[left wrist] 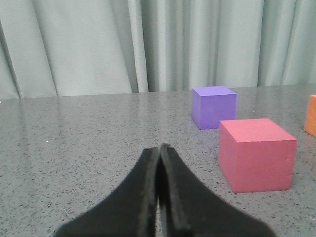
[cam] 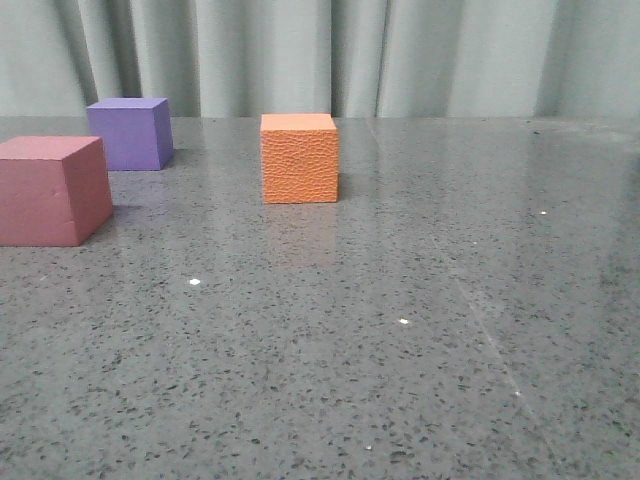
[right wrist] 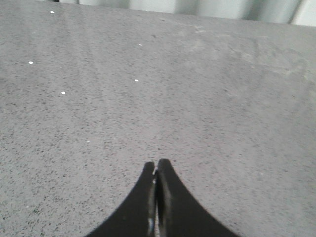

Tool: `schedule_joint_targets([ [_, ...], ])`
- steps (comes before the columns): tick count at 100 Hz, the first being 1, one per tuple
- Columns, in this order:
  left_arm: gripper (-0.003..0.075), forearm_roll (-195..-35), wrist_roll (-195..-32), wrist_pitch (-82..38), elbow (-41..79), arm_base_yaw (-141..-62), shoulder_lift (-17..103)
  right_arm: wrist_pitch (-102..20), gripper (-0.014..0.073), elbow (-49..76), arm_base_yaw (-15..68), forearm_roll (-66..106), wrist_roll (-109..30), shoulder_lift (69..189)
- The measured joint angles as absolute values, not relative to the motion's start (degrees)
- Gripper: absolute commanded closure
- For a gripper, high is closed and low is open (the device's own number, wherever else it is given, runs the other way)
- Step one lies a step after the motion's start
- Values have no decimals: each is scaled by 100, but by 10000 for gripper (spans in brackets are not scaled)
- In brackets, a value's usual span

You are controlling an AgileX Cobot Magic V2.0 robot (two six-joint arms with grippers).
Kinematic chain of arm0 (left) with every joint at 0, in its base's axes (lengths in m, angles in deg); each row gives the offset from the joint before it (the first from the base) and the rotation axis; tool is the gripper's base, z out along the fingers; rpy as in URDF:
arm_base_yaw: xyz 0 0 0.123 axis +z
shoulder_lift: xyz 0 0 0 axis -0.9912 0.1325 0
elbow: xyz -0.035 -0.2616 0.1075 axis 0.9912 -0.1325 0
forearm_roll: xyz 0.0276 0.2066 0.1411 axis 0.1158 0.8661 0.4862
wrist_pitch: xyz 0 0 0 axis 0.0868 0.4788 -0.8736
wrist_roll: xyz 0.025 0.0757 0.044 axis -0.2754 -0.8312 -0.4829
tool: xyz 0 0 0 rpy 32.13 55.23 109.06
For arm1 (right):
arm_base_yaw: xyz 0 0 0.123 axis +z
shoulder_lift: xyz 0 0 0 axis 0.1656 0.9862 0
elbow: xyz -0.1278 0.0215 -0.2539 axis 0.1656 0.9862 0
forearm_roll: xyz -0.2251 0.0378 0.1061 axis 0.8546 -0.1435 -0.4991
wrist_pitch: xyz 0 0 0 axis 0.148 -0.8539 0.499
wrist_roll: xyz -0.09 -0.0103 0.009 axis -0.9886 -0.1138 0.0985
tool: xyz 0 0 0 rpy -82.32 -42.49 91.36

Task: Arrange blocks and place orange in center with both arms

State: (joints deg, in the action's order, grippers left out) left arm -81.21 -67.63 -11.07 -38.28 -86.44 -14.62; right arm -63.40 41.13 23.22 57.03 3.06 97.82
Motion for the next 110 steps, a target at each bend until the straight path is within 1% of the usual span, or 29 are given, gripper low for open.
schedule_joint_targets([
  [13, 739, -8121, -6763, -1107, -3828, -8644, -1462, -5528, 661, 4996, 2153, 5387, 306, 9200],
  [40, 739, -8121, -6763, -1107, -3828, -8644, -1462, -4216, 661, 6757, 1180, 4218, -18, 7813],
  [53, 739, -8121, -6763, -1107, -3828, -8644, -1462, -3550, 661, 7433, 947, 3981, -113, 7262],
  [65, 739, -8121, -6763, -1107, -3828, -8644, -1462, -3357, 661, 7573, 913, 3942, -243, 7032],
  [84, 739, -8121, -6763, -1107, -3828, -8644, -1462, -3309, 661, 7587, 913, 3931, -620, 7012],
  [110, 739, -8121, -6763, -1107, -3828, -8644, -1462, -3309, 661, 7587, 913, 3931, -683, 7012],
])
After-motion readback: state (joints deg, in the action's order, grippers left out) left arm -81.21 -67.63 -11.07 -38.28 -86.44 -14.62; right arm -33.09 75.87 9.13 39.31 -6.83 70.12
